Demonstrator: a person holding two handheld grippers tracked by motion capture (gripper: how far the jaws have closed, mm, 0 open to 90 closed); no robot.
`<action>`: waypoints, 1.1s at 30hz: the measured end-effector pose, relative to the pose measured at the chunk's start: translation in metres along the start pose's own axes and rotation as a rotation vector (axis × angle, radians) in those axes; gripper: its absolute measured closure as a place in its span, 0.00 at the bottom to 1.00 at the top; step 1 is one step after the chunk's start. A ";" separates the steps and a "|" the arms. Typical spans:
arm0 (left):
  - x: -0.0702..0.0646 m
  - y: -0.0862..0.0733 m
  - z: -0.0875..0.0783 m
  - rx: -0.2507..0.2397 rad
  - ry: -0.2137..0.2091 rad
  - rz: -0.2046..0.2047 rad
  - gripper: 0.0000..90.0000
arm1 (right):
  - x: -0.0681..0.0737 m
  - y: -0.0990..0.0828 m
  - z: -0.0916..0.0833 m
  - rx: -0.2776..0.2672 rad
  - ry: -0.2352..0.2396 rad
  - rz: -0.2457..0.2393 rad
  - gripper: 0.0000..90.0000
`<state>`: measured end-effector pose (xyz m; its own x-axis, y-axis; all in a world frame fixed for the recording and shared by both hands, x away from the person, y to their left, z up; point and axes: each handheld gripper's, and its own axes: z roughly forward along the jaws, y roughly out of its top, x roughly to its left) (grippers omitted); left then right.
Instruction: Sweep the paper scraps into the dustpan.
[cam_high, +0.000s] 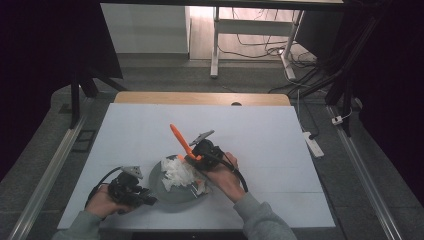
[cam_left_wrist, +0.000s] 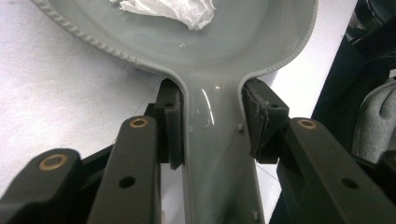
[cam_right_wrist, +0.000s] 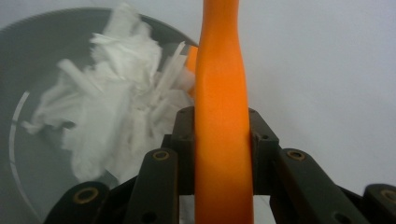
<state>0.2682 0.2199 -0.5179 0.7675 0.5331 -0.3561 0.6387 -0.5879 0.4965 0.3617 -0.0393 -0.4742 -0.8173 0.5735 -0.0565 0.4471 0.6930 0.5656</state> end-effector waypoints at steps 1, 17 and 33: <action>0.000 0.000 0.000 -0.001 -0.001 -0.002 0.68 | 0.003 0.002 0.001 0.001 0.007 -0.009 0.78; 0.000 0.000 0.000 0.000 -0.002 0.000 0.69 | 0.016 0.012 -0.021 -0.100 0.030 -0.009 0.78; 0.000 0.000 0.000 0.000 -0.002 0.002 0.69 | -0.052 0.001 0.000 -0.010 -0.109 0.129 0.78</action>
<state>0.2682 0.2203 -0.5180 0.7690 0.5304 -0.3567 0.6370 -0.5892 0.4971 0.4042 -0.0686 -0.4706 -0.7090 0.7015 -0.0718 0.5415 0.6068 0.5819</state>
